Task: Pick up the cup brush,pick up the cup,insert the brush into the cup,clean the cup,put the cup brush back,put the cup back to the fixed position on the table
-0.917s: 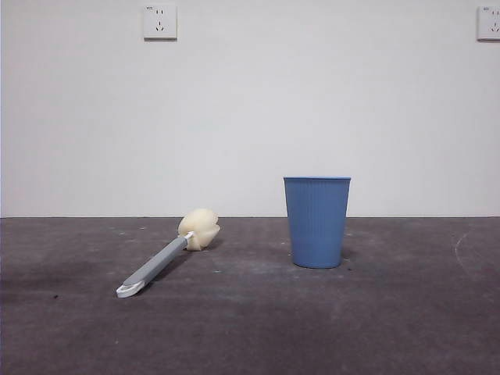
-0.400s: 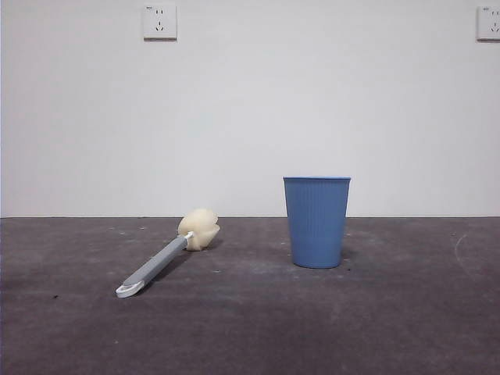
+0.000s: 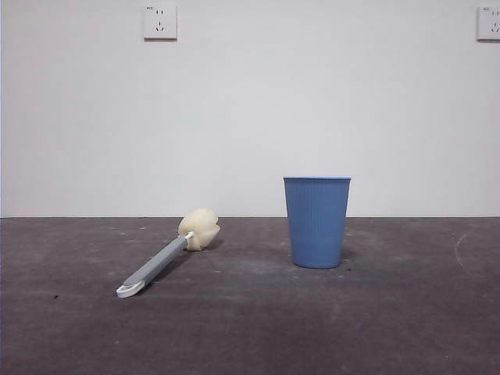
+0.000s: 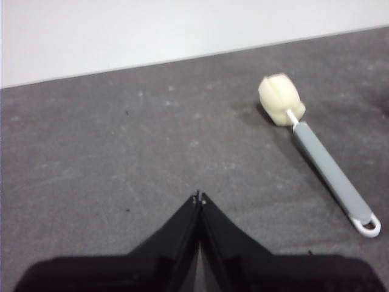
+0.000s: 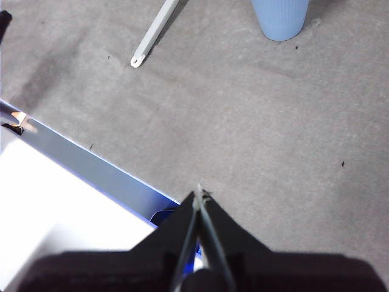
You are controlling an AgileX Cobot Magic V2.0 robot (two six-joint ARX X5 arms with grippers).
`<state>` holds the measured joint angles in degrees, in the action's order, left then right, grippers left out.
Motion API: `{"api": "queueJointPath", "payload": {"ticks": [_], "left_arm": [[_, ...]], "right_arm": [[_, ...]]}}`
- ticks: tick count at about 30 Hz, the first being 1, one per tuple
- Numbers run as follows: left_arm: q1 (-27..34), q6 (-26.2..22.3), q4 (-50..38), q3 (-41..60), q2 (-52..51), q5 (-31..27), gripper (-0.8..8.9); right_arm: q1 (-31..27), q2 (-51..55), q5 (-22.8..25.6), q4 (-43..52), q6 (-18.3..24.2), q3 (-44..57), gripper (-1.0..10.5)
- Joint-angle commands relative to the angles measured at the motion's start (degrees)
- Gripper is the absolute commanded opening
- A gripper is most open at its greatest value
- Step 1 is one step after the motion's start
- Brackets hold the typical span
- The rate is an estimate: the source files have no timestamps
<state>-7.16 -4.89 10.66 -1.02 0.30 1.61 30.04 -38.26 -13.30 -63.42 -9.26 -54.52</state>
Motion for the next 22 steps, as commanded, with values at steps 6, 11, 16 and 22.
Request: {"api": "queueJointPath", "payload": {"ticks": [6,11,16,22], "left_arm": [[0.17,3.41,-0.31,0.81,-0.17,0.07,-0.03],[0.17,3.41,-0.31,0.81,-0.17,-0.07,-0.03],[0.17,3.41,-0.33,0.81,-0.15,-0.07,-0.03],[0.17,3.41,-0.31,0.81,-0.17,-0.04,-0.03]], "right_arm": [[0.15,0.04,0.15,0.15,-0.35,-0.26,0.0],[0.15,0.04,0.15,0.13,-0.35,-0.26,0.0],[0.15,0.04,0.15,0.15,-0.35,-0.26,0.0],[0.15,0.04,0.15,0.13,-0.35,-0.26,0.0]]}}
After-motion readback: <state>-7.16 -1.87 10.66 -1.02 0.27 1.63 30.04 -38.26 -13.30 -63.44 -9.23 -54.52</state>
